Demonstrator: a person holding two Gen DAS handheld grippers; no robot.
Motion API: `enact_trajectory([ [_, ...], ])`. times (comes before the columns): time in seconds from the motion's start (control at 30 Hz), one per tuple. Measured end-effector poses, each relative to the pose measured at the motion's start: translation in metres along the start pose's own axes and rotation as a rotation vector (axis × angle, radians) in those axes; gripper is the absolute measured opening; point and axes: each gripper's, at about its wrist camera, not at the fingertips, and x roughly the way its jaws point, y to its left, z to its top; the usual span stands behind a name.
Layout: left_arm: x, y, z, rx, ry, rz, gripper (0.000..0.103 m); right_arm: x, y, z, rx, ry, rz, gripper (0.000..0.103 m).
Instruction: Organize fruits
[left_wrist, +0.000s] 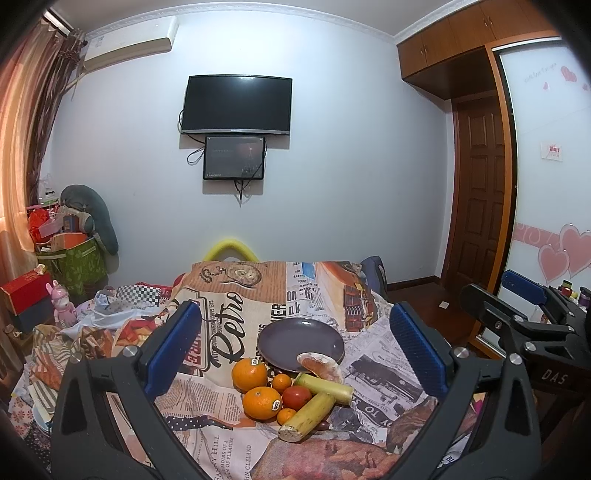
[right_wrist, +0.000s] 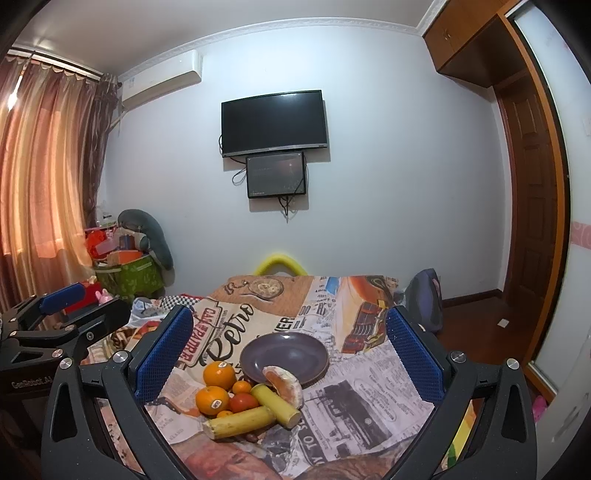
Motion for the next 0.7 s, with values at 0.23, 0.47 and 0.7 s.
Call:
enact_trajectory([
  [0.23,0.015,0.006,-0.004,-0.003,0.024,0.006,0.103,0.015,-0.004,-0.007,0.002,0.039,-0.004,0.103],
  [0.47,0.052,0.022,-0.016,-0.024,0.117,0.015,0.098,0.05,-0.014,-0.024,-0.004,0.144,0.013,0.103],
  [0.7,0.101,0.045,-0.04,-0.044,0.255,0.059,0.076,0.091,-0.021,-0.042,-0.023,0.273,0.035,0.101],
])
